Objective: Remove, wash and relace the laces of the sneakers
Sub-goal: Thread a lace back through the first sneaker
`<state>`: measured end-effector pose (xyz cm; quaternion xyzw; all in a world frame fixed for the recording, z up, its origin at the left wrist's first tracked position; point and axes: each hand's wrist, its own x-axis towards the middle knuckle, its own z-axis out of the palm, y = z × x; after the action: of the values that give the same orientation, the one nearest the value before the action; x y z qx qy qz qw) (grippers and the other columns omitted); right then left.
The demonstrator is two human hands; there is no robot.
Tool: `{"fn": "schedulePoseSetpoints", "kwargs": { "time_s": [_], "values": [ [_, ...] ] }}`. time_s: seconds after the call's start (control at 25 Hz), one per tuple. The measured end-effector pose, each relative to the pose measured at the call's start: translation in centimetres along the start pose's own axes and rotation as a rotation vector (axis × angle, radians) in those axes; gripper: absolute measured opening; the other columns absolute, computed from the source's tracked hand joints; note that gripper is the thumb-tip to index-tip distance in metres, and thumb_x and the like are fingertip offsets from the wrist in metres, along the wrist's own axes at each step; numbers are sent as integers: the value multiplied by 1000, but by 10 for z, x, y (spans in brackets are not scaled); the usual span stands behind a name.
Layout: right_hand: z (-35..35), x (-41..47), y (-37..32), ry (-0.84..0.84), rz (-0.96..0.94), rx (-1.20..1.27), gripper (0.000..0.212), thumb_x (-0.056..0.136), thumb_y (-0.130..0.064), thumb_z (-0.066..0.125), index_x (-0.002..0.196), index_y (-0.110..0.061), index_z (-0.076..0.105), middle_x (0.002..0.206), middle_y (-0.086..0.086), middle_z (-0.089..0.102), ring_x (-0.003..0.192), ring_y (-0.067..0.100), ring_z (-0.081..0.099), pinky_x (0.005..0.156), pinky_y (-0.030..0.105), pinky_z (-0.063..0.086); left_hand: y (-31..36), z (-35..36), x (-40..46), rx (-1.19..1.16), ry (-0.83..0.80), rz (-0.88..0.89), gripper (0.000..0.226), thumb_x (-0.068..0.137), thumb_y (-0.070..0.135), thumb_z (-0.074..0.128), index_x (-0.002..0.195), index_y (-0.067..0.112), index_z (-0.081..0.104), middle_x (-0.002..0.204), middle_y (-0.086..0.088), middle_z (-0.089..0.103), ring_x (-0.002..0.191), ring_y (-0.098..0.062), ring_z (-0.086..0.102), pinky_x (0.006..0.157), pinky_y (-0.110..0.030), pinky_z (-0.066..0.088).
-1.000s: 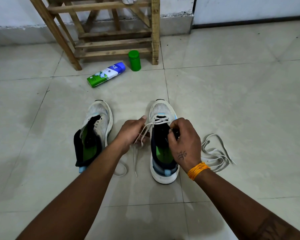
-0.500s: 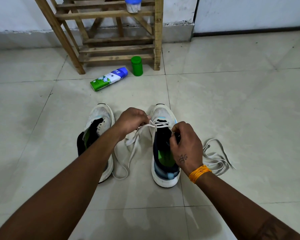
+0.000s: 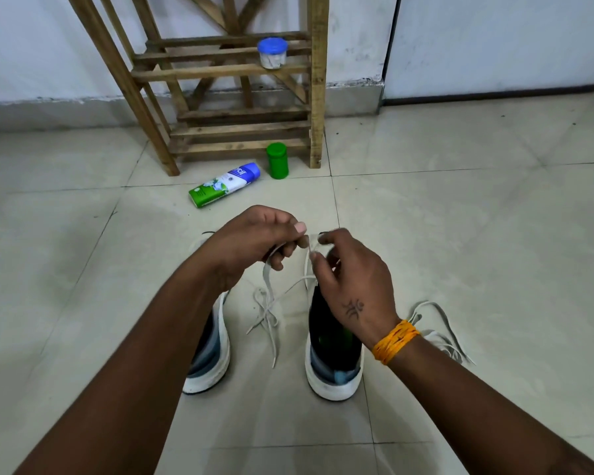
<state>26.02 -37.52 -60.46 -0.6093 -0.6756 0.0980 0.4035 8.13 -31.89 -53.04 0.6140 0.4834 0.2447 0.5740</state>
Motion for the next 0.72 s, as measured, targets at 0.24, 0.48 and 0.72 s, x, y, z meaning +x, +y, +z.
{"fn": "schedulePoseSetpoints", "kwargs": {
  "time_s": [0.24,0.48,0.72],
  "values": [
    [13,23,1,-85,-141,-121,24,103,-32,52,80,-24,49,72,-2,53,69,29,54,53,35,31,20,-4,-21,-115,-11,38,25,102,19,58,87,8,74,66,-3,50,48,-13,37,52,-25,41],
    [9,25,-3,-222,-91,-11,23,98,-41,60,116,-25,61,72,-4,64,75,25,62,58,34,39,11,-10,-20,-82,68,-1,25,103,19,57,88,5,71,65,-3,52,49,-15,42,57,-28,43],
    [15,20,-9,-274,-149,-148,34,103,-37,50,73,-22,48,62,-1,49,65,30,53,55,39,36,12,-8,-17,-108,25,-20,26,102,20,58,85,7,73,64,-4,54,52,-16,45,56,-26,48]
  ]
}}
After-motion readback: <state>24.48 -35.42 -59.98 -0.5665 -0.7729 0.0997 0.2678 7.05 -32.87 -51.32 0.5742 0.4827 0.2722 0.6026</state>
